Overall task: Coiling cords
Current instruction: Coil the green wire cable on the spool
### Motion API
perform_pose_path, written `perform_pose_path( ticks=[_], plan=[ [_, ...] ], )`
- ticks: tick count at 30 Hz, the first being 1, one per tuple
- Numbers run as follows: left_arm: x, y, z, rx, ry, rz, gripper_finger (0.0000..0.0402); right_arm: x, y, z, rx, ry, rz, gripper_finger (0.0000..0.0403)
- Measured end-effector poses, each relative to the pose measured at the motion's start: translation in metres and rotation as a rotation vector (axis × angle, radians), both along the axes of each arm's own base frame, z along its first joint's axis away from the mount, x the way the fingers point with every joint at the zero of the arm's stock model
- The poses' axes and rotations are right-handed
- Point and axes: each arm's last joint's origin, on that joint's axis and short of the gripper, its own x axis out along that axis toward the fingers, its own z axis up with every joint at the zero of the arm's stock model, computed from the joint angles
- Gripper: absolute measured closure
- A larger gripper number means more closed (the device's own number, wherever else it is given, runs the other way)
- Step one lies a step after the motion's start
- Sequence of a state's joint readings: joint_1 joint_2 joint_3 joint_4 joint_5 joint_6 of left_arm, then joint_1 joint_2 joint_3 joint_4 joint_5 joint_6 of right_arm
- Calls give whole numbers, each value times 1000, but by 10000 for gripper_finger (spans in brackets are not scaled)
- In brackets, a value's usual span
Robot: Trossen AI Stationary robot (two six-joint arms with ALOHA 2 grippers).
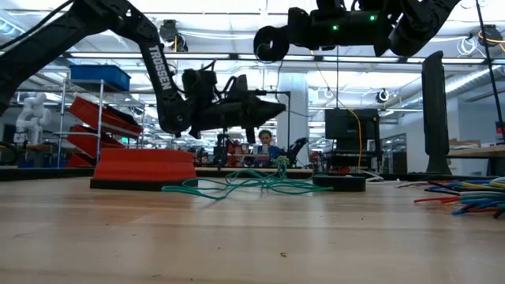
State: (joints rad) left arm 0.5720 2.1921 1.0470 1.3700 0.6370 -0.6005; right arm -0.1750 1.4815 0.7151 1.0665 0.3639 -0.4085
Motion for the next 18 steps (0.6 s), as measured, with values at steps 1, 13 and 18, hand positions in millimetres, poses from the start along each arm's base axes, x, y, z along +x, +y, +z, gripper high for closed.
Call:
perform_pose_path(
  ticks=[1, 13, 18],
  plan=[
    [-3, 3, 2, -12, -11, -10, 400, 0, 0, -1, 1, 15, -3, 403],
    [-39, 37, 2, -91, -4, 20, 401, -6, 4, 1, 25, 121, -44, 403],
    [-50, 47, 2, -105, -18, 38, 401, -12, 6, 3, 42, 172, -40, 403]
  ],
)
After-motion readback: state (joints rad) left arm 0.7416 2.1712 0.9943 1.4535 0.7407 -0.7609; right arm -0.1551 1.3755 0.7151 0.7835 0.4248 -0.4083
